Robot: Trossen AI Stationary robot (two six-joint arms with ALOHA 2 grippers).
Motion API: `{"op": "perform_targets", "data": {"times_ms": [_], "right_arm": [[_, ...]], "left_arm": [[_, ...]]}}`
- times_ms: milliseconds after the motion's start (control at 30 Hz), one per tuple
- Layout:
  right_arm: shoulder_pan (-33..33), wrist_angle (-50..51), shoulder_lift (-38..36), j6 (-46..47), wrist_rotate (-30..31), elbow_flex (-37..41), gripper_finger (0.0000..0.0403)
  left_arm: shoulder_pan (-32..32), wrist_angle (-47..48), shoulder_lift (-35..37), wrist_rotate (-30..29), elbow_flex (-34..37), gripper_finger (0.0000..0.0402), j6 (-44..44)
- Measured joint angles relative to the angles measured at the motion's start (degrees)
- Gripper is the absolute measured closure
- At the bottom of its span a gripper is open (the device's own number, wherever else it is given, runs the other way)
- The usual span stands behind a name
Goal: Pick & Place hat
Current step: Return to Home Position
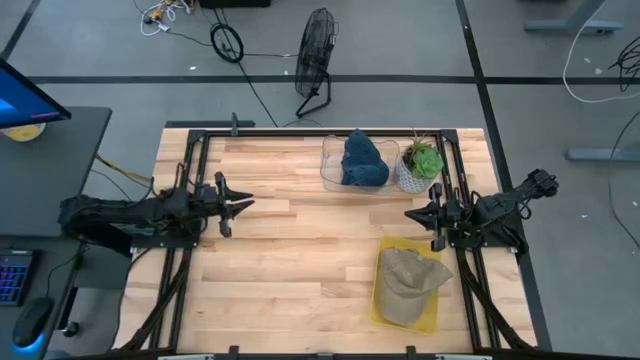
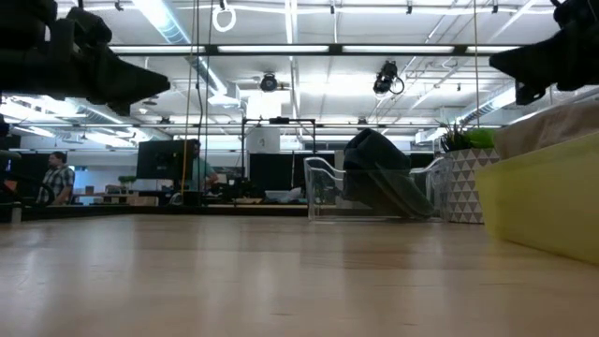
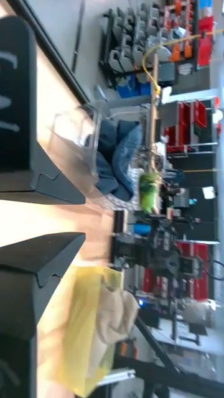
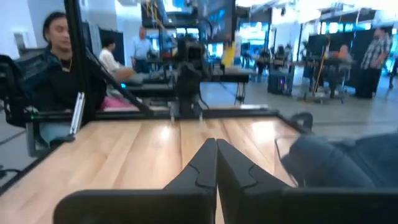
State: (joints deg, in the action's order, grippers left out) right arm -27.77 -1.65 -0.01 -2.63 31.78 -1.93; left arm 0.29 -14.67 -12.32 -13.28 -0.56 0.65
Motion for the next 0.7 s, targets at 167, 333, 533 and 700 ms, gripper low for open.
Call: {"op": "perform_targets", "data": {"times_ms": [167, 333, 533, 700], "right_arm": [[0.0, -1.4, 0.0, -1.9, -0.7, 0.7, 0.0397], [0.0, -1.4, 0.0, -7.0, -0.7, 0.7, 0.0397], [0.0, -1.4, 0.0, -6.9, -0.7, 0.7, 0.0397], [0.0, -1.3, 0.0, -6.9, -0.7, 0.7, 0.0397]], "left_arm": [[0.7, 4.1, 0.0, 0.0, 0.0, 0.0317, 1.5], [0.7, 5.7, 0.0, 0.0, 0.0, 0.0317, 3.2], [0.7, 5.7, 0.0, 0.0, 0.0, 0.0317, 3.2], [0.7, 5.6, 0.0, 0.0, 0.0, 0.0317, 3.2]]}}
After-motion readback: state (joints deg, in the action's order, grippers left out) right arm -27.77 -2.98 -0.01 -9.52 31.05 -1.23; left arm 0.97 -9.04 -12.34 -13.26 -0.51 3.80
